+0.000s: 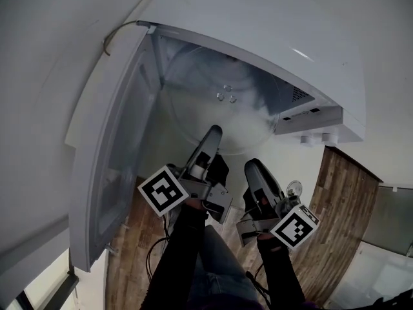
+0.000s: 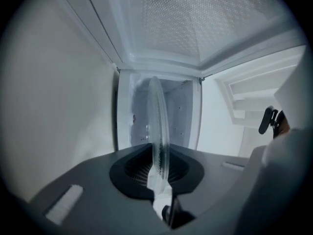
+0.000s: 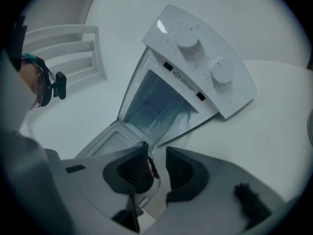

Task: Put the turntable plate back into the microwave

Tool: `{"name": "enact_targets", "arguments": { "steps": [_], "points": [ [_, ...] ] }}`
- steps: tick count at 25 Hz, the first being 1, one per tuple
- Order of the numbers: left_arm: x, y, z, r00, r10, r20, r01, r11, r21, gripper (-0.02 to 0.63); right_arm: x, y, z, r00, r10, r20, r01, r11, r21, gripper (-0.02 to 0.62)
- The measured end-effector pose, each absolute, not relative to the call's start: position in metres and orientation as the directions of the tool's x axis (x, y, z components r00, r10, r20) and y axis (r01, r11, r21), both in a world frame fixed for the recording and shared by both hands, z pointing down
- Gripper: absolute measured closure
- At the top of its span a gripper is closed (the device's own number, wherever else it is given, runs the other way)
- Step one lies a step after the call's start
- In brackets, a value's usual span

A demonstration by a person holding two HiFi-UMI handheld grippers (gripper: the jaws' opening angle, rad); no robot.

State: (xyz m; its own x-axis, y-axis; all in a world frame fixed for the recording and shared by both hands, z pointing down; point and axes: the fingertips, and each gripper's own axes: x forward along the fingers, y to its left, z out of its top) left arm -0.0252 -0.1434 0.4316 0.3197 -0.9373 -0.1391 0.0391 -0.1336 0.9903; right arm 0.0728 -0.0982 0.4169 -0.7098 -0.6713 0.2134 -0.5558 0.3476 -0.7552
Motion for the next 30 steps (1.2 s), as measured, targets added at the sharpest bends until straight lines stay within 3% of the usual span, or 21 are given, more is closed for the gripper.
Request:
{"name": "enact_targets", "arguments": {
  "steps": [30],
  "points": [
    [-0.03, -0.245, 0.447, 0.341, -0.94, -0.023, 0.035, -0.012, 0.999, 0.557, 0.06, -0.083, 0.445, -0.725, -0.624, 0.291, -0.569, 0.304, -0.764, 0.479]
  ]
}}
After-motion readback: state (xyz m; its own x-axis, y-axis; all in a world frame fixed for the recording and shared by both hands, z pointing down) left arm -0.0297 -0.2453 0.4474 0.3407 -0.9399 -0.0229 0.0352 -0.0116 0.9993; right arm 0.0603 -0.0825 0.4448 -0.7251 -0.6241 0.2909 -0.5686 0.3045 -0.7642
